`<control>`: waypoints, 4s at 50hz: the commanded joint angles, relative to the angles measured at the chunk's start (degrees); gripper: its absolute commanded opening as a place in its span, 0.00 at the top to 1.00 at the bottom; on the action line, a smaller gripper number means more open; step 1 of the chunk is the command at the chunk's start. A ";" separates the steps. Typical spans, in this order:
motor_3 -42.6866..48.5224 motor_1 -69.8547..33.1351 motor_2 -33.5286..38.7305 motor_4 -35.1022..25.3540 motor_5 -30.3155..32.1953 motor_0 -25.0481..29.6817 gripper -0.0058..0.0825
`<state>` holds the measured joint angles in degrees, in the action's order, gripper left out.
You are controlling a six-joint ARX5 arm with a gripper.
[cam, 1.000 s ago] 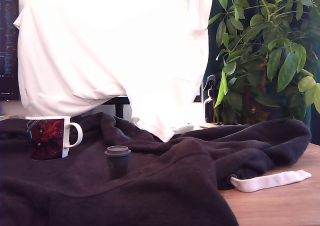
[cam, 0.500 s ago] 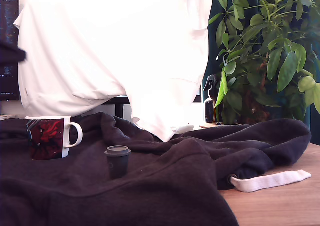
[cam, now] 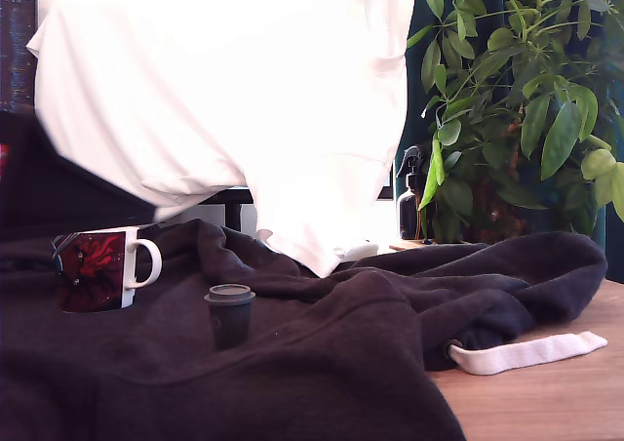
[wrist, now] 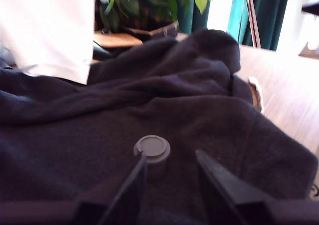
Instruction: Pick the grey coffee capsule and place it inside the red coffee cup
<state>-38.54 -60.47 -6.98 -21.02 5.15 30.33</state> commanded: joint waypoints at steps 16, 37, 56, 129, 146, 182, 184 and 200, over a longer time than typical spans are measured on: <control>-0.94 -21.66 -10.71 -1.27 0.87 0.17 0.30; -0.31 -34.71 -18.01 -5.49 0.87 0.22 0.32; -0.79 -35.63 -18.82 -5.55 0.92 0.15 0.79; 3.45 -25.29 -24.26 11.30 -2.36 -20.85 0.79; 4.70 -25.29 -24.26 12.59 -3.63 -20.85 0.11; 13.03 -10.64 -25.24 13.64 -2.03 -21.42 0.34; 15.04 -8.70 -25.24 13.64 -1.64 -21.64 0.46; 27.02 5.42 -25.24 13.60 -2.12 -24.33 0.96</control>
<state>-11.97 -57.23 -32.27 -7.42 3.18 6.33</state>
